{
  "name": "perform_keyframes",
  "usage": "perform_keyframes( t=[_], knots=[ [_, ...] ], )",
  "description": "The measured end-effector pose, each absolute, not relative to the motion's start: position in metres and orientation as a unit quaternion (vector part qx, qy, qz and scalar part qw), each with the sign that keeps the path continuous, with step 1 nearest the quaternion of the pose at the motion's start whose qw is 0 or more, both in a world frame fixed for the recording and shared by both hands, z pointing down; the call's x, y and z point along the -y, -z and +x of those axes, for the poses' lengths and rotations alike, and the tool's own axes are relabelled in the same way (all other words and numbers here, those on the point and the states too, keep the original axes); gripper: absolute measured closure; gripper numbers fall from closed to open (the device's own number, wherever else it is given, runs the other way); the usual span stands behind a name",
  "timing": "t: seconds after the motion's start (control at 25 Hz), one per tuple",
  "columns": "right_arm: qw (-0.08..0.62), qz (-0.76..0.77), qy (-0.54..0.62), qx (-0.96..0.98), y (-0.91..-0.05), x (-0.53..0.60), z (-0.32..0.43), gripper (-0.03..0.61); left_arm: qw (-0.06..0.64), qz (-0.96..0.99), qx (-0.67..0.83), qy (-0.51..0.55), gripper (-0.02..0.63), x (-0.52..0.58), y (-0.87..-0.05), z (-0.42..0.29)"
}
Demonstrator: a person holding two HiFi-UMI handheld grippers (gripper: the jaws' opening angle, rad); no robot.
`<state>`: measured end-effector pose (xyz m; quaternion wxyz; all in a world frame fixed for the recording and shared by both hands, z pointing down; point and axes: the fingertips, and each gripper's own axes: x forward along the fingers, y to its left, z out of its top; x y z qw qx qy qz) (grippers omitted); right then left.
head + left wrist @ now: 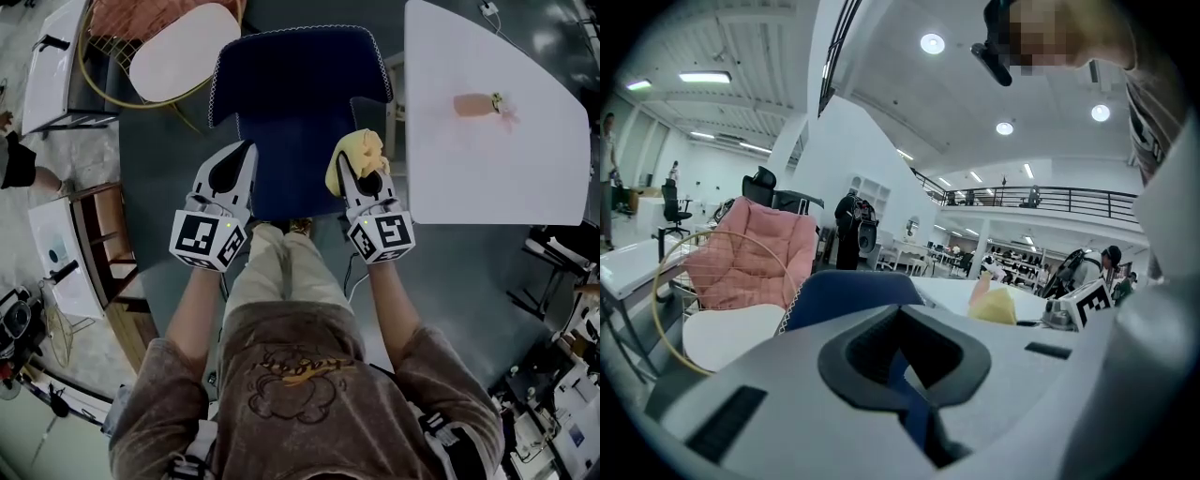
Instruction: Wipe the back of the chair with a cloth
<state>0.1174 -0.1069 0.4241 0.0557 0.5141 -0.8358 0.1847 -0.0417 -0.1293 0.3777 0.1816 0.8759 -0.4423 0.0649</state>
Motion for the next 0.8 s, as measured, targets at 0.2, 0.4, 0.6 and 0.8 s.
perform_keyframes(
  t=[0.2, 0.4, 0.6, 0.8],
  knots=[
    [0.079, 0.520, -0.170, 0.833, -0.440, 0.139, 0.129, 0.508, 0.188, 0.875, 0.441, -0.067, 0.604, 0.132, -0.384, -0.037],
    [0.105, 0.534, -0.164, 0.823, -0.458, 0.182, 0.145, 0.508, 0.191, 0.876, 0.438, -0.068, 0.604, 0.136, -0.386, -0.034],
    [0.138, 0.543, -0.160, 0.813, -0.482, 0.223, 0.162, 0.508, 0.191, 0.875, 0.439, -0.071, 0.604, 0.142, -0.388, -0.033],
    [0.154, 0.570, -0.162, 0.790, -0.497, 0.255, 0.186, 0.508, 0.192, 0.878, 0.432, -0.077, 0.604, 0.145, -0.390, -0.030]
  ],
)
